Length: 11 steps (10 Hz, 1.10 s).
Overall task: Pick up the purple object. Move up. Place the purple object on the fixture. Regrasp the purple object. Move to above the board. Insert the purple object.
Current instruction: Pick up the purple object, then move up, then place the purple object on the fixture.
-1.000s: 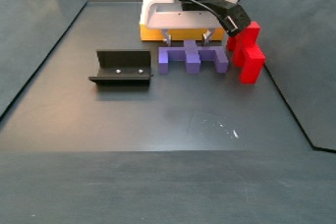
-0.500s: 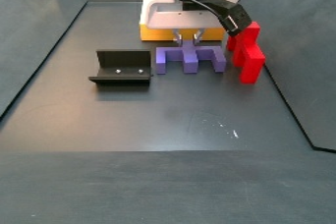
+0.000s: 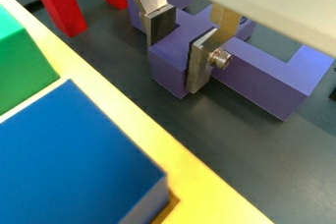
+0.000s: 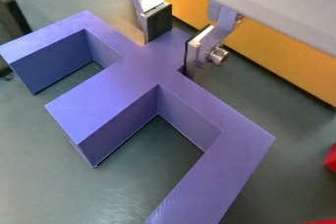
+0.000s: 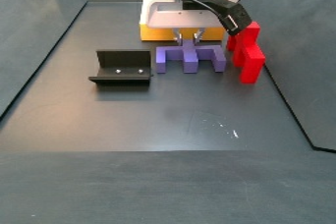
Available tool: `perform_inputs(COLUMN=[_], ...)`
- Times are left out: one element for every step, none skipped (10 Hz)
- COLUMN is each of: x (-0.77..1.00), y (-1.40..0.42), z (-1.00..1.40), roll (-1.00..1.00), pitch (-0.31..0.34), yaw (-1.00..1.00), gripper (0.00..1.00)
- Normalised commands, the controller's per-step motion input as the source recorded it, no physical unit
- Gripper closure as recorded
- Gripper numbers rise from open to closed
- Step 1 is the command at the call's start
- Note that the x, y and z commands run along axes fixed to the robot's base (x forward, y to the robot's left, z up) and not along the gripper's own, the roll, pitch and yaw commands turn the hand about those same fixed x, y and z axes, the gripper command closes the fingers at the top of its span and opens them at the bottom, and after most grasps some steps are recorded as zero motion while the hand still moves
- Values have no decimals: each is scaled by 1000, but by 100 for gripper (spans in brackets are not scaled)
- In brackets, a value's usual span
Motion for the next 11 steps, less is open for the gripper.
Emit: perform_inputs(x=[0,0,0,0,0,0,0,-66,-102,-56,69], y=[0,0,0,0,0,0,0,-36,-31,-10,80], z=[0,0,0,0,0,0,833,827,681,290,0], roll=[0,0,0,0,0,0,0,0,-6,-30,-77], pitch=[0,0,0,0,0,0,0,20,37,2,37], yaw=[0,0,0,0,0,0,0,-41,-38,-17,0], gripper=[100,100,100,100,100,100,100,100,100,100,100])
